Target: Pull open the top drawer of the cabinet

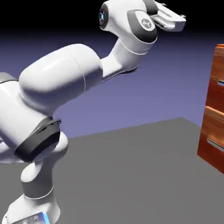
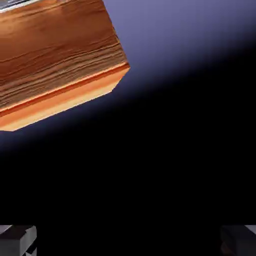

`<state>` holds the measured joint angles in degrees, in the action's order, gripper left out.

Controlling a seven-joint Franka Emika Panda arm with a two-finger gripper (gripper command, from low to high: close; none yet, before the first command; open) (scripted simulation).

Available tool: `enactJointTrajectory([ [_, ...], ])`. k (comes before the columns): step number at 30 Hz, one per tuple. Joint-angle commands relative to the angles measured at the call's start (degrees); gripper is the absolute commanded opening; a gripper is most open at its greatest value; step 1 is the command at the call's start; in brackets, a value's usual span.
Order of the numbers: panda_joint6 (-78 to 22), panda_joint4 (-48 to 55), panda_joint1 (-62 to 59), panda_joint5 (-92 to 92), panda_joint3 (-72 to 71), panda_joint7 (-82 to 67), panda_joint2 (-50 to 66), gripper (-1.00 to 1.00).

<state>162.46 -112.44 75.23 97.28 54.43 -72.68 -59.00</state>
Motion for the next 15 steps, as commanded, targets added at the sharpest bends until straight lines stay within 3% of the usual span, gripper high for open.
enactJointTrajectory([
  [1, -0.25, 1.05, 1.62, 2.11, 1.18, -2.50, -0.57, 0.00],
  [15, -3.75, 15.77, 24.20, 31.58, 17.67, -37.38, -8.55, 0.00],
])
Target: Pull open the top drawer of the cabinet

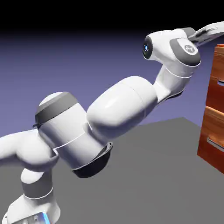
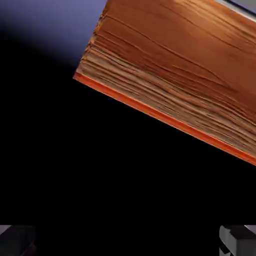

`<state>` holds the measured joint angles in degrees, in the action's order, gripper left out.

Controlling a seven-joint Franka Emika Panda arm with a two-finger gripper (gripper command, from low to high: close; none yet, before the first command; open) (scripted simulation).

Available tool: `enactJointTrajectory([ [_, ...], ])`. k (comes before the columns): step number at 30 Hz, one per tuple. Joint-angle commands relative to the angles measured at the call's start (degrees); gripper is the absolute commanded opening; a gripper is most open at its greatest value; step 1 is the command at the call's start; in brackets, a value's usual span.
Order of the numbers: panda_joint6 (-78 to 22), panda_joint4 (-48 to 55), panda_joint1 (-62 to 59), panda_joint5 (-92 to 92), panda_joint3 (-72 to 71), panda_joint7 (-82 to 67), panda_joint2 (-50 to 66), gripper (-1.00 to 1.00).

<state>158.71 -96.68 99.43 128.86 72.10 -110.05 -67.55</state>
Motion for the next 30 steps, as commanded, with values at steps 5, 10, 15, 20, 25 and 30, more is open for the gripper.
enactJointTrajectory([
  [5, -1.25, 5.26, 8.07, 10.53, 5.89, -12.46, -2.85, 0.00],
  [10, -2.50, 10.51, 16.14, 21.06, 11.78, -24.92, -5.70, 0.00],
  [15, -3.40, 14.30, 21.95, 28.64, 16.03, -33.90, -7.75, 0.00],
  [20, 0.17, 24.68, 28.66, 26.20, 17.25, -38.11, -9.11, 0.00],
  [25, 3.00, 32.93, 33.98, 24.26, 18.22, -41.45, -10.18, -1.00],
  [30, -0.08, 24.63, 28.76, 26.59, 16.85, -38.50, -9.65, -1.00],
])
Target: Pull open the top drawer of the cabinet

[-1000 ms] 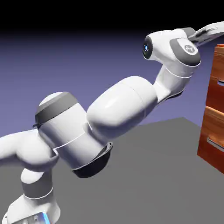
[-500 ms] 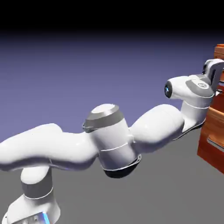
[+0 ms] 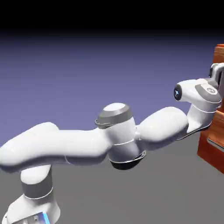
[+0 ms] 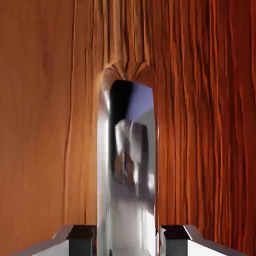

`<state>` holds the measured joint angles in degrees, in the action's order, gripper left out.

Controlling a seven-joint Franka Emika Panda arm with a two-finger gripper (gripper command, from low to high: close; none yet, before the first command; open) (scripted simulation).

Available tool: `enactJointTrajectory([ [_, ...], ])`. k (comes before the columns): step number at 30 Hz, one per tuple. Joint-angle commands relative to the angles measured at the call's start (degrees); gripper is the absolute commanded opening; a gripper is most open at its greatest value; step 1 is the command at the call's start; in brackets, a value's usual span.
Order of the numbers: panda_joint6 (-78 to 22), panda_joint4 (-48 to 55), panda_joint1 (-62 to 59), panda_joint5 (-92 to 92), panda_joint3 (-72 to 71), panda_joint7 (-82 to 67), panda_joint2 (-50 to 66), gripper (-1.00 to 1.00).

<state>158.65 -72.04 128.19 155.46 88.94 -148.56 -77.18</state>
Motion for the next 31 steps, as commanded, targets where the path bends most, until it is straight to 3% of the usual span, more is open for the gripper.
enactJointTrajectory([
  [1, -0.77, -2.08, -1.32, 0.46, -0.34, 0.66, 0.12, -1.00],
  [27, -16.19, -55.91, -40.66, 2.41, -12.85, 10.44, 1.33, -1.00],
  [28, -16.19, -55.91, -40.66, 2.41, -12.85, 10.44, 1.33, 1.00],
  [31, -16.60, -60.06, -44.53, 1.71, -14.38, 10.69, 0.97, 1.00],
])
